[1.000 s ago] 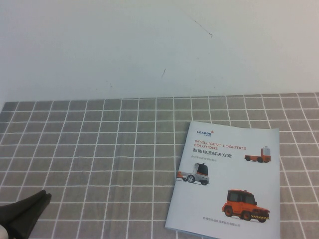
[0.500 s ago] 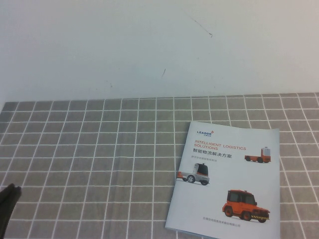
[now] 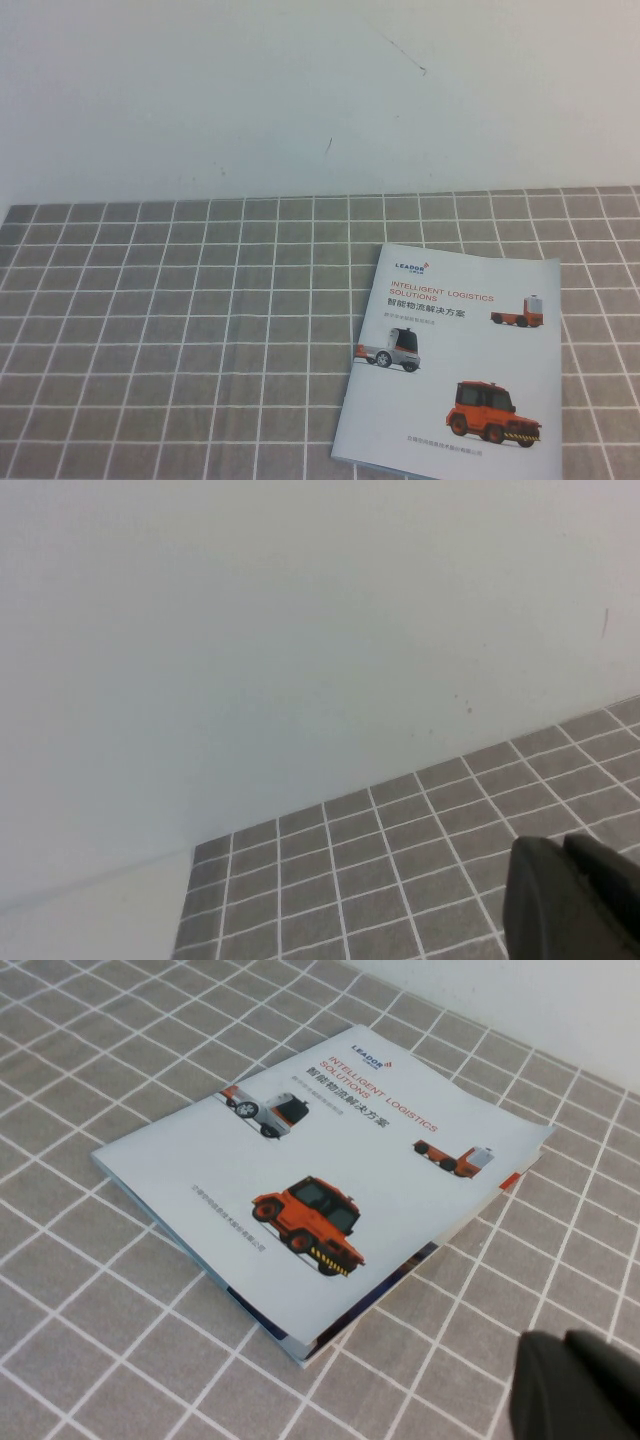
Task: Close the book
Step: 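Close the open booklet and leave it lying on the table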
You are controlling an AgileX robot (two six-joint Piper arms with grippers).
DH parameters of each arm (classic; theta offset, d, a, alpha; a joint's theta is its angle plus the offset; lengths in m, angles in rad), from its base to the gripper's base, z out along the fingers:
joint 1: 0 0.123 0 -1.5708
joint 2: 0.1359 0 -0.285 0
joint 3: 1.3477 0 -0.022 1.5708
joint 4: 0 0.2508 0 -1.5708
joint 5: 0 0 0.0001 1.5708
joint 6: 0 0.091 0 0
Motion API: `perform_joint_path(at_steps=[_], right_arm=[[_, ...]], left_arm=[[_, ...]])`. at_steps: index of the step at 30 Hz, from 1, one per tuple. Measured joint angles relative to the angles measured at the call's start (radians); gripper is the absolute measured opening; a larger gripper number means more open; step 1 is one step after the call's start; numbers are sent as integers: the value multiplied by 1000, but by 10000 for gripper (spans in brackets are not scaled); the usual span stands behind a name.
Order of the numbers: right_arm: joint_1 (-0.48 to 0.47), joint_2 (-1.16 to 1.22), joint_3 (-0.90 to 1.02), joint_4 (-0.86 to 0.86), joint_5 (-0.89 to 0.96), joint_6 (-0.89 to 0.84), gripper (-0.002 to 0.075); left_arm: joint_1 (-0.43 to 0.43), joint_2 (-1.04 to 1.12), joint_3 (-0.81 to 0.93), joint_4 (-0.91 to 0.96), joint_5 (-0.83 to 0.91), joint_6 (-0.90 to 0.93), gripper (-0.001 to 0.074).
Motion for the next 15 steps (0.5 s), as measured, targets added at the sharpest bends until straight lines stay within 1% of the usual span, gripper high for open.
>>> perform_joint_path(at_steps=[5, 7, 11, 15], right_arm=[[0, 0, 0, 4, 0, 0, -3], [0, 0, 0, 6, 0, 0, -3], [0, 0, 0, 6, 0, 0, -3], [0, 0, 0, 8, 0, 0, -3]], left_arm=[[6, -2, 0, 115, 51, -179, -4], [6, -3, 0, 179, 113, -268, -4], [6, -3, 0, 257, 303, -524, -4], [6, -3, -4, 281, 326, -627, -4]])
